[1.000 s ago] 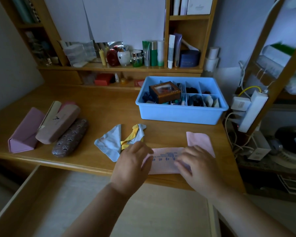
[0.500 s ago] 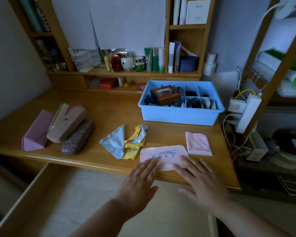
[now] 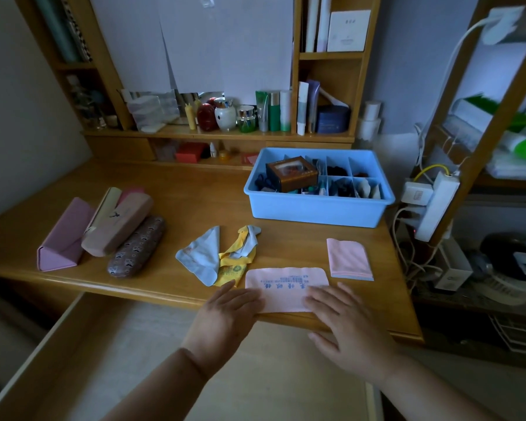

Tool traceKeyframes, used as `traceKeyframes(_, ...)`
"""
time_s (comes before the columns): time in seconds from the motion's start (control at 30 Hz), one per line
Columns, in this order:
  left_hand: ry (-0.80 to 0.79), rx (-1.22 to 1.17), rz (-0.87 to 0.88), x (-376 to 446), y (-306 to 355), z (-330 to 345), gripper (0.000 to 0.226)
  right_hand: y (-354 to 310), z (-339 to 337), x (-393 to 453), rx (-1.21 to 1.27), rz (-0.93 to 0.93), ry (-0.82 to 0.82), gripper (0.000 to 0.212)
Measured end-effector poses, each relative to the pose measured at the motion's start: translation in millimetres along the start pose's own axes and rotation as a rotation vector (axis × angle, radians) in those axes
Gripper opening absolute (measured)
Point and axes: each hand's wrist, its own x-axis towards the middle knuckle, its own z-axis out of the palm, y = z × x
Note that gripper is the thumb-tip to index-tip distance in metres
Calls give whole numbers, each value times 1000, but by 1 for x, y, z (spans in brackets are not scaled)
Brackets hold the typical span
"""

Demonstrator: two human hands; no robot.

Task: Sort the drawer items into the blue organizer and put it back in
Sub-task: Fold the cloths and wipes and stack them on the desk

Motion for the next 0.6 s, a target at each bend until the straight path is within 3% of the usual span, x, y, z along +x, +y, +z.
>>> traceKeyframes(0.27, -35, -212, -204, 23, 8, -27, 5, -14, -10, 13, 112, 140, 10, 22)
traceKeyframes(0.37, -29, -392, -376, 27, 13, -43, 5, -12, -29, 14, 314, 293, 27, 7)
traceKeyframes(0.53, -25, -916, -769, 33, 14, -58, 14, 6, -63, 17, 884, 623, -27, 13)
traceKeyframes(0.6, -28, -996, -886, 35, 14, -55, 13, 8, -66, 21, 1050, 729, -49, 14)
